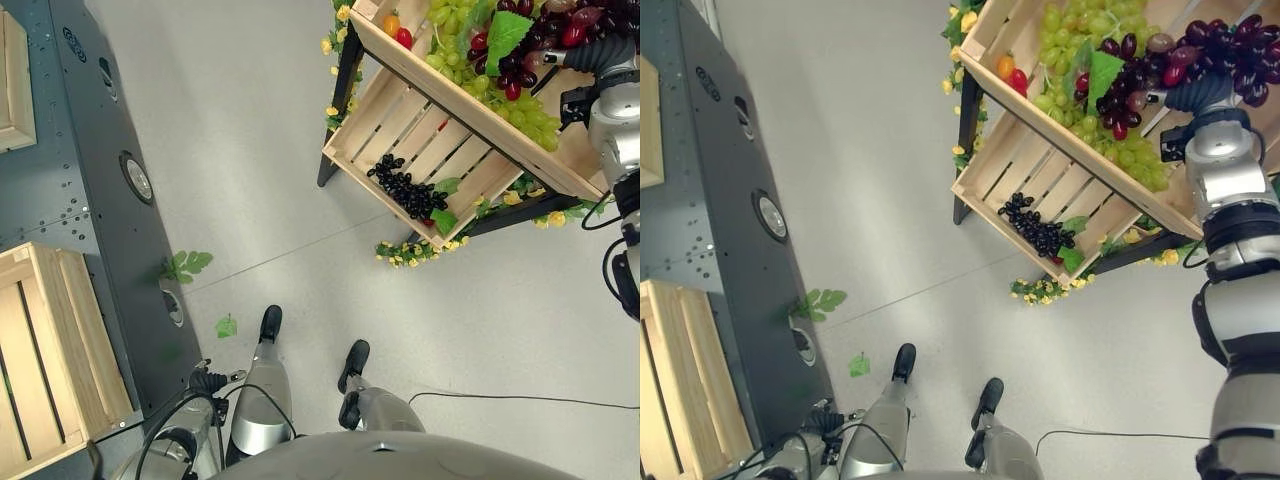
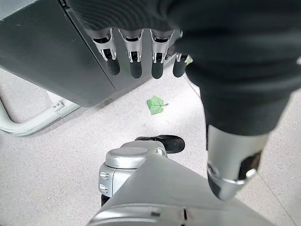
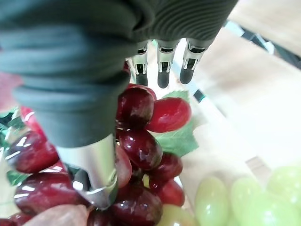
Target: Pick up the fruits from the basket on one side to the basket on the other side
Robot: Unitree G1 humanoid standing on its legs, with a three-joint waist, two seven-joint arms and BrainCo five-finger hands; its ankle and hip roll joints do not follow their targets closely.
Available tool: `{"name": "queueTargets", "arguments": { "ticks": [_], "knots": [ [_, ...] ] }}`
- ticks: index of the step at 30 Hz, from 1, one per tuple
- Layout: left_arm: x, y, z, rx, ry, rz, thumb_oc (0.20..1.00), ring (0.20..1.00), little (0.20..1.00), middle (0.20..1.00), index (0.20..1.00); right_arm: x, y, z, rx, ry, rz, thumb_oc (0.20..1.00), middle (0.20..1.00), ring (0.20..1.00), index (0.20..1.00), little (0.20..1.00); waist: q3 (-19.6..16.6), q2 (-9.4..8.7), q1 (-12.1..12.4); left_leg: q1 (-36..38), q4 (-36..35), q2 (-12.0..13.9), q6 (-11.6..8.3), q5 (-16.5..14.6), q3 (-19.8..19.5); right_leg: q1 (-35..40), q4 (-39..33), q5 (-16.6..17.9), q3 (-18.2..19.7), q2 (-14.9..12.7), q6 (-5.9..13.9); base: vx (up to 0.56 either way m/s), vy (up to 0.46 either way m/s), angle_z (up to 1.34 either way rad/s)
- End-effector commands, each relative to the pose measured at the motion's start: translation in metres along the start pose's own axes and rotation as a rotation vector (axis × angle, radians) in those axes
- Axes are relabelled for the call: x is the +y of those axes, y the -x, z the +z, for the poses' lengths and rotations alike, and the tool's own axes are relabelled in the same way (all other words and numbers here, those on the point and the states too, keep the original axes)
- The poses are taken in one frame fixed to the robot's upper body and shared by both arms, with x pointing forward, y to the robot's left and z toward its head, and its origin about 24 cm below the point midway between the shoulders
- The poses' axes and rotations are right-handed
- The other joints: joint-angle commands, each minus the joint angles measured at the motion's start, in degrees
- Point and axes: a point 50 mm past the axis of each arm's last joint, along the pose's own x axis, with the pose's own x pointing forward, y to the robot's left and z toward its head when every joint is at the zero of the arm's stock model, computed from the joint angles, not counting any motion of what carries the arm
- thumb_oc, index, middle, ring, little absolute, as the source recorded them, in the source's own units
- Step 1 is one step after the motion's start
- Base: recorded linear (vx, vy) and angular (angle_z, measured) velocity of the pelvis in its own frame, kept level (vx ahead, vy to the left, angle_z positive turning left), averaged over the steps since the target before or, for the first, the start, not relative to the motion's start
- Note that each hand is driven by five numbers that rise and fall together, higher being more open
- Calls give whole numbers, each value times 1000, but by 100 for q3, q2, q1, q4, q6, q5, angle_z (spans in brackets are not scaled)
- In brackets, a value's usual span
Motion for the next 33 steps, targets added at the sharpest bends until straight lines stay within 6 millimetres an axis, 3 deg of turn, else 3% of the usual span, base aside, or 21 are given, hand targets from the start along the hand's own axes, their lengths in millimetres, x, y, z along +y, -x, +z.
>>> {"name": "queueTargets", "arguments": {
  "ticks": [1,14,23,33],
  "knots": [
    [4,-2,1,10,-37,4,1000,1000,1000,1000,1000,-21,3,22,-137,62,-30,1000,1000,1000,1000,1000,-160,-154,6,19,-3,-46,-7,-337,-18,-74,31,-184,148,-90,344,0,0,0],
    [2,-1,-1,19,-26,8,1000,1000,1000,1000,1000,-5,31,2,-198,-28,39,1000,1000,1000,1000,1000,-208,-162,-84,43,3,-54,24,-365,22,-86,31,-163,187,-115,353,0,0,0],
    [-1,-1,0,21,-12,9,1000,1000,1000,1000,1000,9,69,-9,-284,-141,103,1000,1000,1000,1000,1000,-248,-139,-178,65,8,-65,44,-384,53,-92,31,-150,198,-131,362,0,0,0],
    [-1,-1,0,20,-7,10,1000,1000,1000,1000,1000,10,102,-14,-347,-225,123,1000,1000,1000,1000,1000,-316,-140,-262,91,12,-73,55,-413,88,-79,31,-152,214,-148,377,0,0,0]
  ]
}}
